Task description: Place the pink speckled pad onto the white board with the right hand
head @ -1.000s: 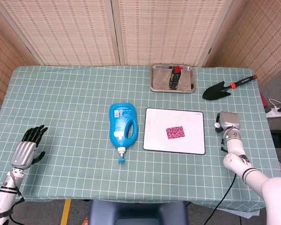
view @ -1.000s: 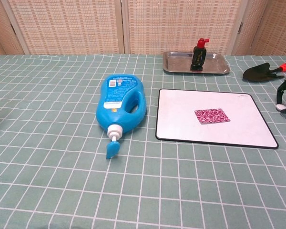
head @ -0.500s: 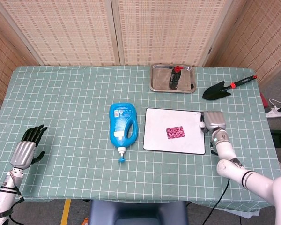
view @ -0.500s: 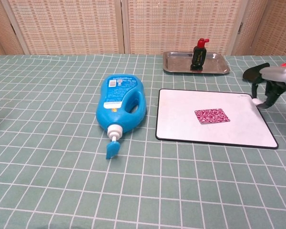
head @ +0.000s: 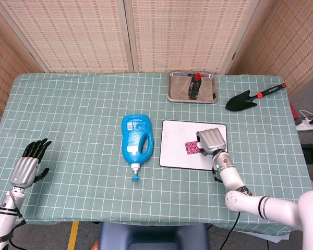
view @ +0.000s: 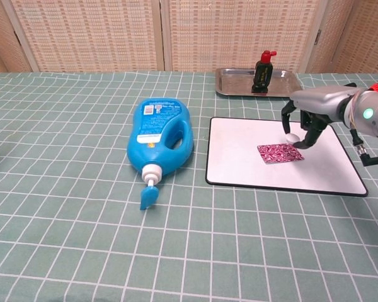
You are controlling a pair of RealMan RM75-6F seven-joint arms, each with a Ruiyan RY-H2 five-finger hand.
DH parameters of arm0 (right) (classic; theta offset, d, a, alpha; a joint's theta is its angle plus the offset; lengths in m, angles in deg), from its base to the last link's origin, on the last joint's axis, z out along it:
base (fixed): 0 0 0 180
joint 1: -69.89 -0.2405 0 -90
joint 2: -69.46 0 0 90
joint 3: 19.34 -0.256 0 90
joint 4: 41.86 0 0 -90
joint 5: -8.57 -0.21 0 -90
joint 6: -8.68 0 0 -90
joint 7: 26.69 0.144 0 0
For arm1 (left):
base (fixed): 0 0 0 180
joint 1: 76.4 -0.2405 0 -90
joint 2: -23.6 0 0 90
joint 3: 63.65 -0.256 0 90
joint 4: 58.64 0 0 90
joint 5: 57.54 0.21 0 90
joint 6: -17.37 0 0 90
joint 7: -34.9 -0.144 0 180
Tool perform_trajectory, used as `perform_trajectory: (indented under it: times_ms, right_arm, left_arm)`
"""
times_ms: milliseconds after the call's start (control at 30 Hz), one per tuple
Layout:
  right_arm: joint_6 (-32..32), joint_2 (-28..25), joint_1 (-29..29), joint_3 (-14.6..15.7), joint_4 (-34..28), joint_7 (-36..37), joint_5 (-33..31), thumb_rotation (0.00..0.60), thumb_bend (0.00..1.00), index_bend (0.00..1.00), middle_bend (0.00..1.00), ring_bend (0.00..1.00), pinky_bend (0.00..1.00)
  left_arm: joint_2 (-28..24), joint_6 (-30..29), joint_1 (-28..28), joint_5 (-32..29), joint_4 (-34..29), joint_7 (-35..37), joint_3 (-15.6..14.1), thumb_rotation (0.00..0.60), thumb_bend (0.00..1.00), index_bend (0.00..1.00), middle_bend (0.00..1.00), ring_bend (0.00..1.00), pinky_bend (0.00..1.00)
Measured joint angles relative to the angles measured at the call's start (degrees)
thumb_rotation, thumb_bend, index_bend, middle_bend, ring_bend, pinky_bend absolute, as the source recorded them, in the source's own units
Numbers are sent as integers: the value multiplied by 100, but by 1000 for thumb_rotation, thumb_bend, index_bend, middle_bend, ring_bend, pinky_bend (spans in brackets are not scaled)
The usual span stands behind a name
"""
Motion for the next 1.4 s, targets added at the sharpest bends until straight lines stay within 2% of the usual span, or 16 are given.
perform_trajectory:
  times_ms: [767,900,1067,1233,1400]
  right_arm:
    - [373,366,-270,93,629,-51,-473,600,324,490,975,996,1000]
    - [411,351,-295,117,639,-43,-493,600,225,418,975,995,1000]
    - [373,278,-296,112,549,6,-458,600,110,343,975,994,1000]
    - [246,109,-265,96,316,61,-363,600,99,341,975,994,1000]
    - [-268,-378,-45,136,-333,173,30,600,100,385,975,968,1000]
  left_arm:
    - [-14,-22,-9,-9,-1,27,17,600,278,0,0,0,0]
    - [-14,-25,-12,-9,4,37,18,600,277,0,0,0,0]
    - [-12,-31,-13,-6,9,60,18,600,278,0,0,0,0]
    - [-13,-48,-15,-8,15,91,27,600,278,0,0,0,0]
    - [-22,-31,-22,-8,29,130,15,600,278,0,0,0,0]
